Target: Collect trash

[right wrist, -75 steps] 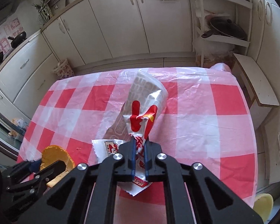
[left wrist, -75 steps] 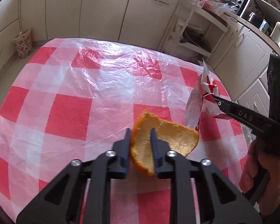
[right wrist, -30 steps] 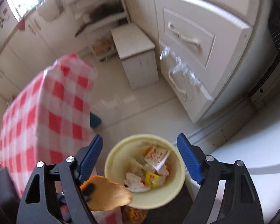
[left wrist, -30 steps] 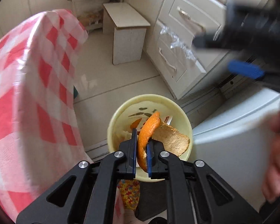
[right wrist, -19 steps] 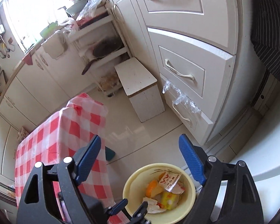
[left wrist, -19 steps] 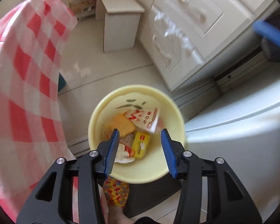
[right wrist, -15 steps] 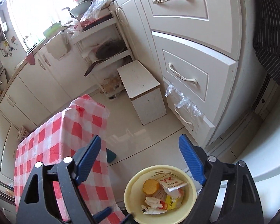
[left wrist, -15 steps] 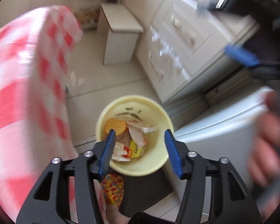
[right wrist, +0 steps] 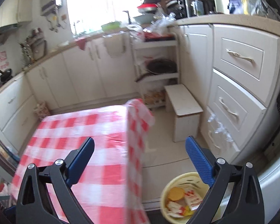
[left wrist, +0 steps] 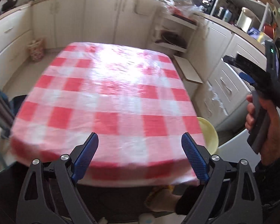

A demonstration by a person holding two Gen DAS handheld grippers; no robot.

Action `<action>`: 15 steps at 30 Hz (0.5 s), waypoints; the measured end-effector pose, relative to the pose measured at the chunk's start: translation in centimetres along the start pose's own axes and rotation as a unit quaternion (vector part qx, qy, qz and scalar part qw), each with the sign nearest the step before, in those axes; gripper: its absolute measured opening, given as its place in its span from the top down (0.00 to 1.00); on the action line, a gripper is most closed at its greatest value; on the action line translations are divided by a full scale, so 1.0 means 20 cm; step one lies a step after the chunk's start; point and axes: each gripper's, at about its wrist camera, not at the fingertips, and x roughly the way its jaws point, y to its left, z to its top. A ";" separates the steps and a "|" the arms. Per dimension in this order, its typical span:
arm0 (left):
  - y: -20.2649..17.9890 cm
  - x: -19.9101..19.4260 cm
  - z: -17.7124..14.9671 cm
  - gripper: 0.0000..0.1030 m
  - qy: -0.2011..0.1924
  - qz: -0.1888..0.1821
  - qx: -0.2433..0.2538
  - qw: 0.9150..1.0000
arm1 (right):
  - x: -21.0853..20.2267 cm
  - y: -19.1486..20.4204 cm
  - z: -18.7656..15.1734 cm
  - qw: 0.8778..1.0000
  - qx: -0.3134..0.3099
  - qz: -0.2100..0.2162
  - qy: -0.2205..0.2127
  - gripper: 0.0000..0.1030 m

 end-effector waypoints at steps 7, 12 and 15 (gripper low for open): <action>0.30 -0.31 -0.09 0.10 -0.046 0.032 -0.019 0.998 | -0.23 0.36 -0.31 0.999 -0.003 0.040 -0.015 0.08; 0.41 -0.46 -0.18 0.09 -0.062 0.037 -0.026 0.997 | -0.37 0.58 -0.41 0.997 -0.047 0.044 -0.041 0.08; 0.45 -0.53 -0.22 0.07 -0.076 0.038 -0.029 0.996 | -0.46 0.65 -0.45 0.995 -0.060 0.045 -0.069 0.07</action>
